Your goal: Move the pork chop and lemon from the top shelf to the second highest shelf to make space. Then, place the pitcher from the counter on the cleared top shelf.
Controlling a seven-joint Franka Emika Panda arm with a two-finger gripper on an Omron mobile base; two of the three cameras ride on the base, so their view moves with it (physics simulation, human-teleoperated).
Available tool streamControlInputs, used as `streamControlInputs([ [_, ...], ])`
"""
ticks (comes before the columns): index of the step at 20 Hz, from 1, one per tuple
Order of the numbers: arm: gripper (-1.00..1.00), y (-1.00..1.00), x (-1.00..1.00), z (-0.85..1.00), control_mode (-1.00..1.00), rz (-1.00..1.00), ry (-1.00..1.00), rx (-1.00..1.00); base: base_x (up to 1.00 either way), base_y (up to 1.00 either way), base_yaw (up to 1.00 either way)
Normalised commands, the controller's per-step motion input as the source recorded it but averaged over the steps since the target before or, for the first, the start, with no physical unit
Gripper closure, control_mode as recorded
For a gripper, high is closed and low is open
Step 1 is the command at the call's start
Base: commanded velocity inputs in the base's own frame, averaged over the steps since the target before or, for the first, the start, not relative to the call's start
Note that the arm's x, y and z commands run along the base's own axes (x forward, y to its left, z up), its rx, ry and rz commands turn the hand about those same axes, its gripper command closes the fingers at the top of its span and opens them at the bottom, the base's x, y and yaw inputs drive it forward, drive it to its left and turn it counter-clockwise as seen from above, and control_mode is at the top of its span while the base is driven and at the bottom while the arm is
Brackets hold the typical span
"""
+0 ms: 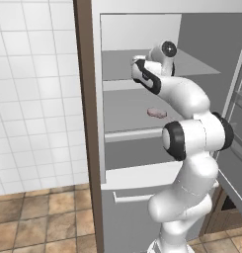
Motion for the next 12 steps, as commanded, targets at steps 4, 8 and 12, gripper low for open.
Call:
streamControlInputs([
  [4, 1.00, -0.05, -1.00, 0.69, -1.00, 0.00, 0.06, 0.00, 0.00, 0.00, 0.00],
  [8, 1.00, -0.05, -1.00, 0.41, -1.00, 0.00, 0.06, 0.00, 0.00, 0.00, 0.00],
  [12, 1.00, -0.04, -1.00, -0.01, -1.00, 0.00, 0.00, -0.04, 0.00, 0.00, 0.00],
])
